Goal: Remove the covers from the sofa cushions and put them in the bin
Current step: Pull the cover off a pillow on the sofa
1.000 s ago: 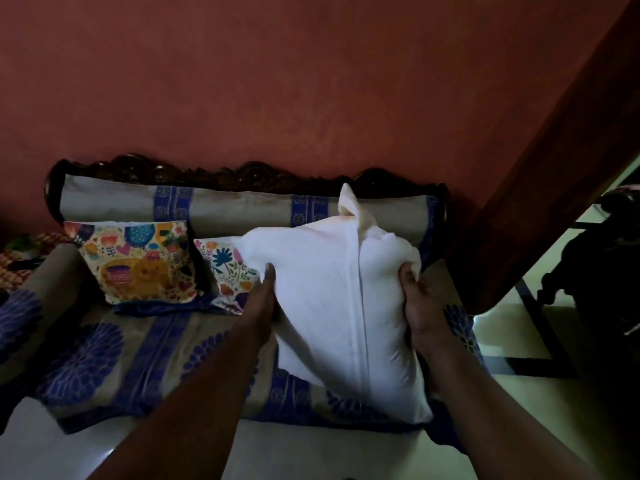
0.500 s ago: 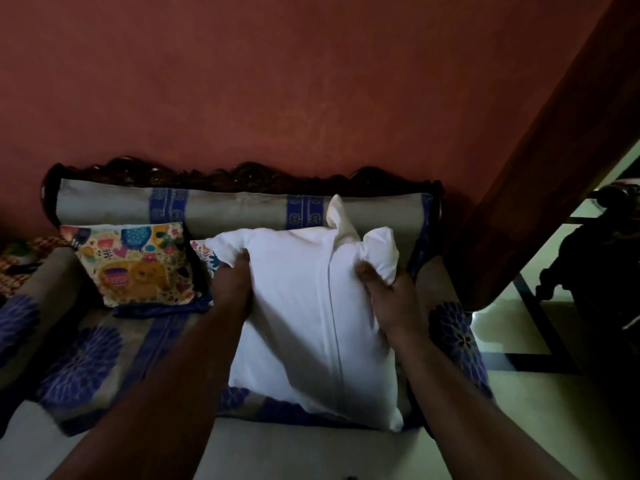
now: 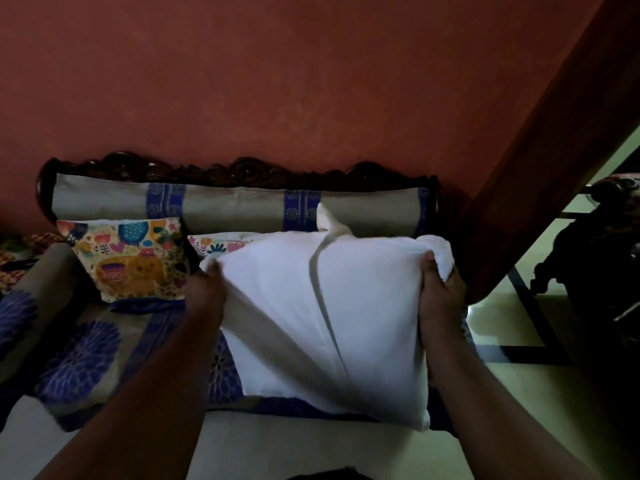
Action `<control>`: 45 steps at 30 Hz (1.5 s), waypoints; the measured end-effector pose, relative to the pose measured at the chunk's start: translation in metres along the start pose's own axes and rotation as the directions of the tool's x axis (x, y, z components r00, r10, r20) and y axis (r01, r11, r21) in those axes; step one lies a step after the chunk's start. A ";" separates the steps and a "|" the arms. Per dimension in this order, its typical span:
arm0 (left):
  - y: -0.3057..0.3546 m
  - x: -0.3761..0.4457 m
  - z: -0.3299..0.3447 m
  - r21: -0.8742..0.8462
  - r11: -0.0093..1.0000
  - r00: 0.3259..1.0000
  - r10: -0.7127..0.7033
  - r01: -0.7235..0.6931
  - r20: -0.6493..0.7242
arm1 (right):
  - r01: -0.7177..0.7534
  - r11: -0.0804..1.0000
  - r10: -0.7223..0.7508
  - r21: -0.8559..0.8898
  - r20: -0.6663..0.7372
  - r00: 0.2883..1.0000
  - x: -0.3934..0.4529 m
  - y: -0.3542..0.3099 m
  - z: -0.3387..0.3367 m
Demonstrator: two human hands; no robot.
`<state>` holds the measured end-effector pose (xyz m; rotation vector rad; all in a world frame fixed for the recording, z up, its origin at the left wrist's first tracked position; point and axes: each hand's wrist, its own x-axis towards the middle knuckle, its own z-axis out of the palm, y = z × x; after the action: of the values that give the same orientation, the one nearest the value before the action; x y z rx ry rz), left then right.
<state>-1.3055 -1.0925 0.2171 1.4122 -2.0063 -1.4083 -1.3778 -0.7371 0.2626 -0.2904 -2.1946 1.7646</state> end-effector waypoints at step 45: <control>-0.072 -0.013 0.027 0.270 0.960 0.989 0.038 -0.075 0.141 | -0.351 0.936 0.312 -0.038 0.552 0.774 0.009 0.025 -0.018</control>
<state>-1.2799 -1.0690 0.1473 1.3853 -2.3861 -1.2687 -1.3803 -0.7120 0.2431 -0.1723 -2.5858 2.3548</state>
